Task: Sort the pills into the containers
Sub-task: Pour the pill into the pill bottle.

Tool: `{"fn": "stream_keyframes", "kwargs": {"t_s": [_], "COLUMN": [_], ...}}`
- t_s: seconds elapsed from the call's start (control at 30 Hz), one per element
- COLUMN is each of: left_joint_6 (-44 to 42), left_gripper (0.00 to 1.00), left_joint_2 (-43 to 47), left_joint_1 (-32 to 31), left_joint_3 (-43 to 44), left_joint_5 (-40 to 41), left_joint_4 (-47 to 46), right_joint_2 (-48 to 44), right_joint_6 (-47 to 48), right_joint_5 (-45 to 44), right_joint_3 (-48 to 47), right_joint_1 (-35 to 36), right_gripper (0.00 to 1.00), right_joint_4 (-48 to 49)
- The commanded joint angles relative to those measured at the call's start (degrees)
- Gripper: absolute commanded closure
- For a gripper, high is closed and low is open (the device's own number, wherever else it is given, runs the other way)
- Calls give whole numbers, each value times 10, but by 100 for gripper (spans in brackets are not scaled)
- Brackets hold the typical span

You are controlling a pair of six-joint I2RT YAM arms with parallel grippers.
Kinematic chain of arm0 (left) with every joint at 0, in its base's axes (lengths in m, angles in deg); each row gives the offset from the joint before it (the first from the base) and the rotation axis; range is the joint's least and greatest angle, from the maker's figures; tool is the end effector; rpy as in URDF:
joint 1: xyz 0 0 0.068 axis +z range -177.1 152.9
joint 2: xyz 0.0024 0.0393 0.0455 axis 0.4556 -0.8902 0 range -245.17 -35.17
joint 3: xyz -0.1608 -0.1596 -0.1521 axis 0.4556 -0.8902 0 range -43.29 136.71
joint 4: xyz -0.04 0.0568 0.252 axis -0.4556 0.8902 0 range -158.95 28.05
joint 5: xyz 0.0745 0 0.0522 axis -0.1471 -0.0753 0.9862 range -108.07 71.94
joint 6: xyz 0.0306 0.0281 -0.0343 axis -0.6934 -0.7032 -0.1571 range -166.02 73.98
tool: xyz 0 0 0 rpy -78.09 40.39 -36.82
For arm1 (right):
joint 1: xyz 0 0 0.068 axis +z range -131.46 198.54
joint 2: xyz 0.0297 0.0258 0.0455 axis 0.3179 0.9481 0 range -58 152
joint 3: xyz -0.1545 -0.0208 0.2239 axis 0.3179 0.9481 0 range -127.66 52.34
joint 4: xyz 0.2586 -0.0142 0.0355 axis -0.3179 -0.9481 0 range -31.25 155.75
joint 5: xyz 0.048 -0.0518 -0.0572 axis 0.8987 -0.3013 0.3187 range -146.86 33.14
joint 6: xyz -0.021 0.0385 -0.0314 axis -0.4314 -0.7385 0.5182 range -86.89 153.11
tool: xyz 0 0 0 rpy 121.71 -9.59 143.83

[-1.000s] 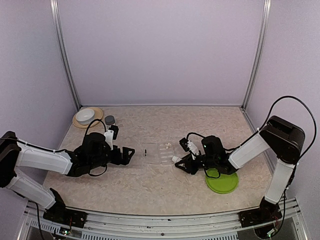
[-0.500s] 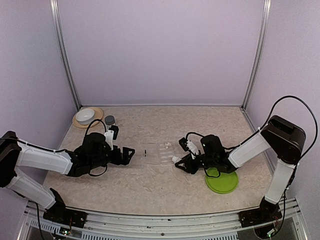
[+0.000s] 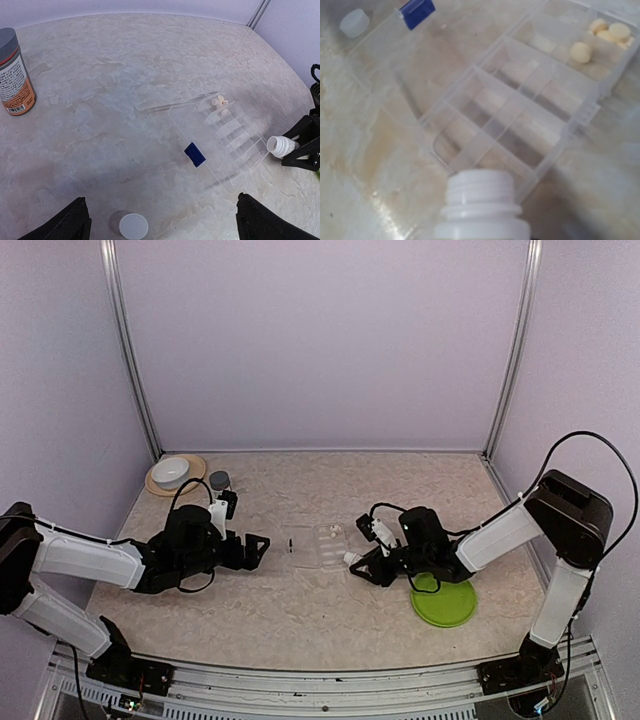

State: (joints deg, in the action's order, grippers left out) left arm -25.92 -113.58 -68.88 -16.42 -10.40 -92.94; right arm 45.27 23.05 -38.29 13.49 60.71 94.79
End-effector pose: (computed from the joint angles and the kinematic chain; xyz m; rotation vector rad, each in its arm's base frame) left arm 0.1994 -0.1719 0.1672 0.3094 2.0667 -0.5310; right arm 0.2358 0.2288 0.1130 -0.8150 2.1366 0.8523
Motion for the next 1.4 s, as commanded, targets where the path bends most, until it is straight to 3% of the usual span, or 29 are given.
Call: {"fn": "stream_keyframes", "kwargs": {"t_s": [0.0, 1.37], "left_joint_6": [-1, -1], "left_gripper": [1, 1], "left_joint_2": [-2, 3], "left_joint_1": [4, 5], "left_joint_3": [-4, -6], "left_joint_5": [-8, -7], "left_joint_4": [-15, -13], "right_joint_2": [-18, -30], "right_joint_6": [6, 25], "right_joint_5": [-7, -20], "right_joint_3": [-14, -84], "right_joint_1": [-6, 7], "right_gripper": [100, 100], "right_joint_4": [-27, -172]}}
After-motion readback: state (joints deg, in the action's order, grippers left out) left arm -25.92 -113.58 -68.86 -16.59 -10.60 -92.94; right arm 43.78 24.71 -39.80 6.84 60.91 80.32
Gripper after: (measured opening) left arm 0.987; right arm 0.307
